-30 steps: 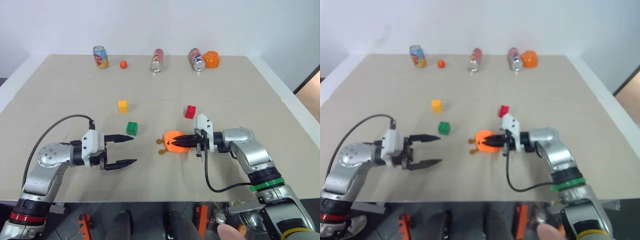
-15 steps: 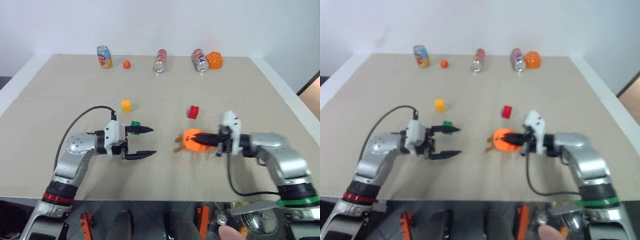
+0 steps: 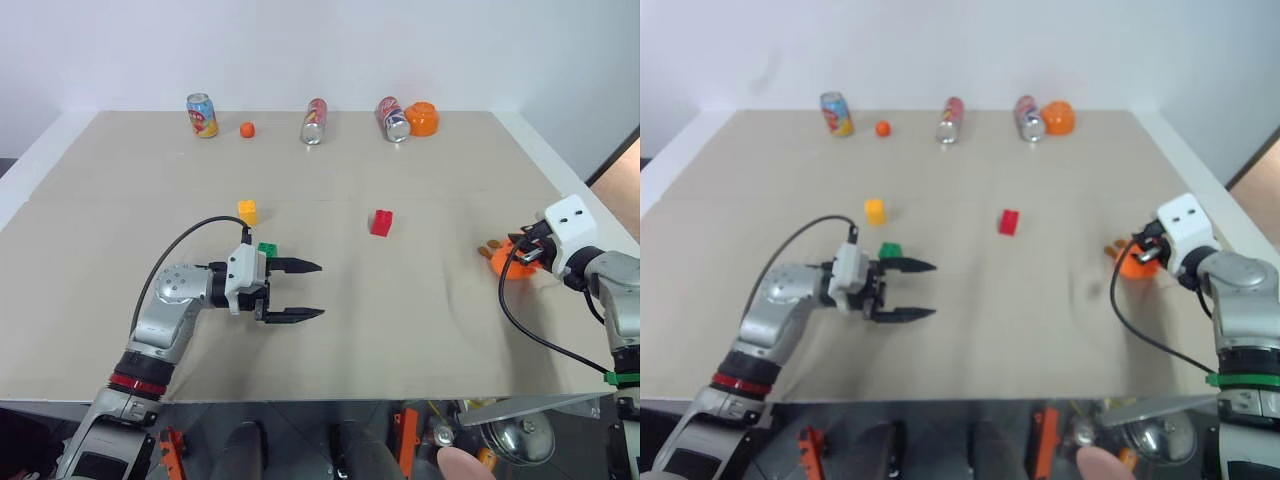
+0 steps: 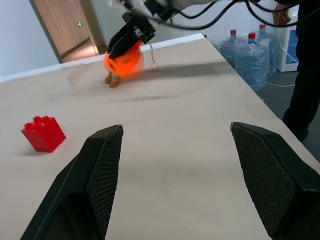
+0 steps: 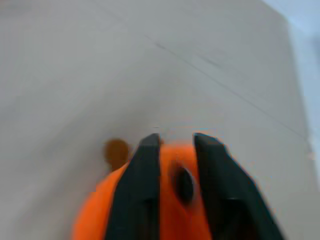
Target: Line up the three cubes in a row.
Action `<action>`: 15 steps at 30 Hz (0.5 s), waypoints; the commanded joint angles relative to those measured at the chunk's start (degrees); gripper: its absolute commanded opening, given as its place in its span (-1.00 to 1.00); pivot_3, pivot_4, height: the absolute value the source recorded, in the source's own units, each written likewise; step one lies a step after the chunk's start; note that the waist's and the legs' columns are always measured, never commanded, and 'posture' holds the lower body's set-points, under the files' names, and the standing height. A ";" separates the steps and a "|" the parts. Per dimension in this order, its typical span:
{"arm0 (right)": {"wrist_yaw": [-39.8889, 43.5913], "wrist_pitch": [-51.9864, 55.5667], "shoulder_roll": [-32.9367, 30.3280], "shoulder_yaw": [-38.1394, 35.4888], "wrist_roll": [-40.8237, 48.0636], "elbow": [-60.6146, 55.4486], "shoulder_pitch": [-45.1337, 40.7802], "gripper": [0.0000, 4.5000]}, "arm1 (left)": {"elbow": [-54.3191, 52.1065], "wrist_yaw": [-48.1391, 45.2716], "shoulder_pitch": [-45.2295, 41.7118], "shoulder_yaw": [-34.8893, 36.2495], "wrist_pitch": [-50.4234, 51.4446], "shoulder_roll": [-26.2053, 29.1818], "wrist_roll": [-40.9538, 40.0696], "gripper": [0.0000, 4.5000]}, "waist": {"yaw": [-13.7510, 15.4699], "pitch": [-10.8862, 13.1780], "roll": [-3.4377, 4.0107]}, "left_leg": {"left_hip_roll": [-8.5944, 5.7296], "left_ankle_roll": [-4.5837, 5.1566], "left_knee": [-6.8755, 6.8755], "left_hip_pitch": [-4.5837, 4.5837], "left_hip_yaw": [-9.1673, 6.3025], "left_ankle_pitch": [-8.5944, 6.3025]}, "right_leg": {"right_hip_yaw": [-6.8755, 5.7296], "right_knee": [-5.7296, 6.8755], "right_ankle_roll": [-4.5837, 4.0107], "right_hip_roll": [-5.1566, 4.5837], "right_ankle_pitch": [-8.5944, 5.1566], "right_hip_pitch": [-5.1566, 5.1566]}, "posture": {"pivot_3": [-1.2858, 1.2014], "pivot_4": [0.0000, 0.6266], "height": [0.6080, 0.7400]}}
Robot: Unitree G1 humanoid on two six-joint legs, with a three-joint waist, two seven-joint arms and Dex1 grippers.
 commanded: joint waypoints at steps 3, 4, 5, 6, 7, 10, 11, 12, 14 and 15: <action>-7.50 -4.34 1.87 -2.91 -0.42 2.51 -4.57 0.40 | -0.24 -0.11 -1.56 0.68 -0.57 -0.45 -0.56 0.59 | -0.09 0.01 0.02 | -0.07 0.00 -0.01 -0.01 0.07 0.00 | 0.22 0.00 0.13 0.00 0.07 -0.03 | 0.03 -0.52 1.00; -8.70 -4.69 2.35 -3.67 0.13 3.26 -5.39 0.54 | -0.15 -0.09 -1.62 0.71 -0.54 -0.50 -0.59 0.59 | -0.09 0.01 0.02 | -0.08 0.00 0.00 -0.01 0.08 0.00 | 0.26 0.00 0.14 0.00 0.07 -0.03 | 0.03 -0.52 1.00; -9.33 -5.25 2.63 -4.12 0.57 3.78 -5.97 0.71 | -0.04 -0.07 -1.69 0.72 -0.49 -0.55 -0.60 0.59 | -0.09 0.01 0.02 | -0.12 0.01 0.01 -0.02 0.08 0.00 | 0.34 0.00 0.16 0.00 0.07 -0.03 | 0.03 -0.52 1.00; -9.99 -5.97 2.95 -4.66 0.95 4.08 -6.49 0.85 | 0.03 -0.06 -1.73 0.73 -0.48 -0.58 -0.60 0.59 | -0.09 0.01 0.02 | -0.13 0.01 0.02 -0.02 0.12 0.00 | 0.39 -0.01 0.18 0.00 0.07 -0.03 | 0.03 -0.52 1.00; -10.36 -6.54 3.17 -5.00 1.17 4.31 -6.82 0.98 | 0.06 -0.06 -1.73 0.75 -0.46 -0.60 -0.60 0.59 | -0.10 0.01 0.02 | -0.16 0.01 0.04 -0.02 0.12 0.00 | 0.45 -0.01 0.20 0.00 0.08 -0.01 | 0.03 -0.52 1.00; -10.32 -5.88 4.49 -6.47 3.78 4.72 -9.02 0.98 | 0.23 0.10 -1.54 0.92 -0.52 -0.63 -0.58 0.59 | -0.17 0.01 0.02 | -0.18 0.02 0.06 -0.02 0.20 0.01 | 0.57 -0.01 0.24 0.00 0.10 -0.01 | 0.03 -0.52 1.00; -8.00 -5.05 5.13 -5.89 4.98 3.78 -9.43 0.98 | 0.15 0.20 -1.29 1.01 -0.53 -0.56 -0.58 0.59 | -0.21 0.01 0.02 | -0.17 0.02 0.06 -0.01 0.23 0.01 | 0.62 -0.01 0.26 0.00 0.11 -0.01 | 0.03 -0.52 1.00; -6.24 -4.53 5.53 -5.38 5.71 3.05 -9.60 0.98 | 0.08 0.26 -1.13 1.06 -0.55 -0.51 -0.59 0.59 | -0.34 0.01 0.02 | -0.17 0.02 0.06 0.00 0.26 0.01 | 0.65 -0.01 0.27 0.01 0.11 -0.02 | 0.03 -0.52 1.00; -0.89 -5.13 6.21 -3.44 7.14 0.29 -8.83 0.98 | -0.12 0.47 -0.86 1.21 -0.42 -0.33 -0.60 0.59 | -0.46 0.01 0.02 | -0.15 0.03 0.06 0.02 0.29 0.01 | 0.74 -0.01 0.28 0.06 0.12 -0.01 | 0.03 -0.52 1.00; 1.57 -5.79 6.45 -2.12 7.21 -0.77 -8.35 0.98 | -0.20 0.65 -0.75 1.34 -0.41 -0.15 -0.50 0.59 | -0.53 0.01 0.02 | -0.15 0.03 0.05 0.03 0.29 0.02 | 0.80 -0.01 0.28 0.11 0.12 -0.01 | 0.03 -0.52 1.00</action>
